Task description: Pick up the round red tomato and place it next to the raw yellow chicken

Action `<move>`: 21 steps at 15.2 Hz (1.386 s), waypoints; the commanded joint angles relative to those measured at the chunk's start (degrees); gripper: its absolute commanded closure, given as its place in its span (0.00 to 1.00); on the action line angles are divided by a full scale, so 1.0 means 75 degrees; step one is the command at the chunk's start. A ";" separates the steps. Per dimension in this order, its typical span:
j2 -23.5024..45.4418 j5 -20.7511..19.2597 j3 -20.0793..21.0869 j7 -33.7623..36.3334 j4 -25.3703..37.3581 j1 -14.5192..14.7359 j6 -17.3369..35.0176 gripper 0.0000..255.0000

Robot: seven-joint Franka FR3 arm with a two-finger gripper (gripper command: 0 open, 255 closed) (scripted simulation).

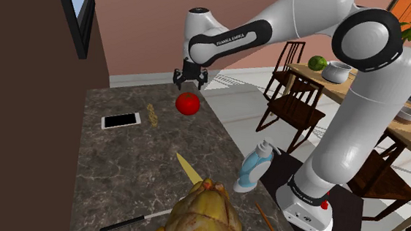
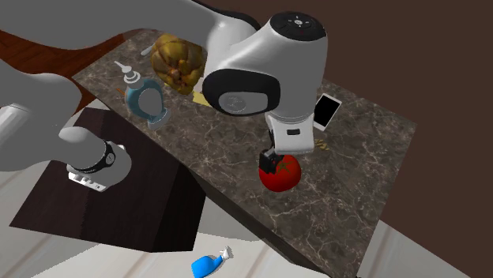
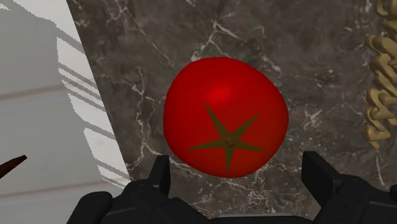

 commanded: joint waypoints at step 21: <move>0.0261 -0.0098 -0.0028 0.0079 -0.0118 -0.0002 0.0374 1.00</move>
